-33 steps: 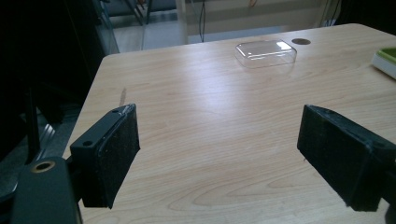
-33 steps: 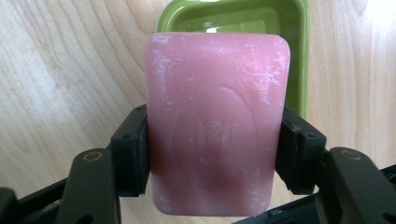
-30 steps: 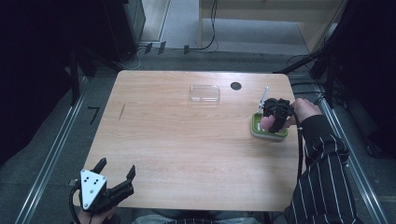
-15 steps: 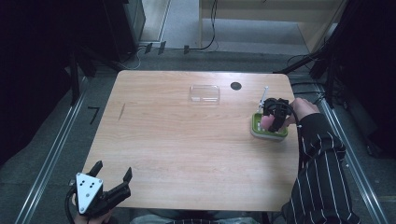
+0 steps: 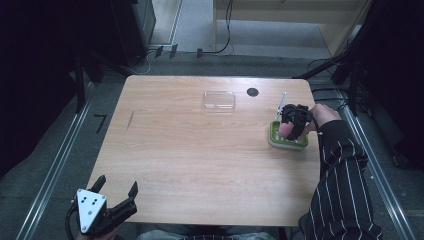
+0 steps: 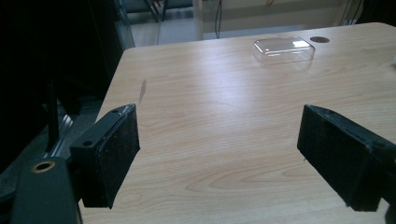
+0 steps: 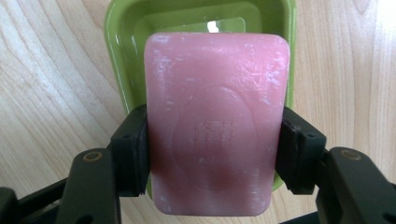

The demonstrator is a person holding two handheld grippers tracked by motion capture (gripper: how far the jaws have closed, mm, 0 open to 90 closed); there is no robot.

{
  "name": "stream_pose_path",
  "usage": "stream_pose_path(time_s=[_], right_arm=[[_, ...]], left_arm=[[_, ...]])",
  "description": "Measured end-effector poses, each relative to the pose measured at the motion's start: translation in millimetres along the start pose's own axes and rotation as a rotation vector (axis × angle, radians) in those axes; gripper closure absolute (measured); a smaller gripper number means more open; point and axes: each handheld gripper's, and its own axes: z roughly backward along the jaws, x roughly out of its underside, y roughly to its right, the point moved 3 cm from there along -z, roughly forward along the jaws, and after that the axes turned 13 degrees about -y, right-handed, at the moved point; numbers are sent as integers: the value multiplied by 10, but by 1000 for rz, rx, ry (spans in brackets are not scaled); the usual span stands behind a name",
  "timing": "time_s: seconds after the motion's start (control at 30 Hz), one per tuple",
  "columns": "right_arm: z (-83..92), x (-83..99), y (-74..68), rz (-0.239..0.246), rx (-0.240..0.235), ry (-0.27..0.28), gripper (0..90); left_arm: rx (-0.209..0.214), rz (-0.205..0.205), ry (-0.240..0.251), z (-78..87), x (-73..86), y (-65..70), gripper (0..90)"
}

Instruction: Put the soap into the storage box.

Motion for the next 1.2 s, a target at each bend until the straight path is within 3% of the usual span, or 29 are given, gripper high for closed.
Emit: stream_pose_path(time_s=[0.27,0.43,0.77,1.2], right_arm=[[-34,-38,24,23,-1,12,387],[-78,-33,39,10,-8,-15,387],[-133,-35,58,23,-19,-2,387],[-202,-39,81,15,-25,-23,386]], left_arm=[[-9,12,0,29,20,-19,134],[-13,13,0,36,26,-24,134],[-14,10,-2,37,28,-24,134],[-15,8,-9,37,28,-24,133]])
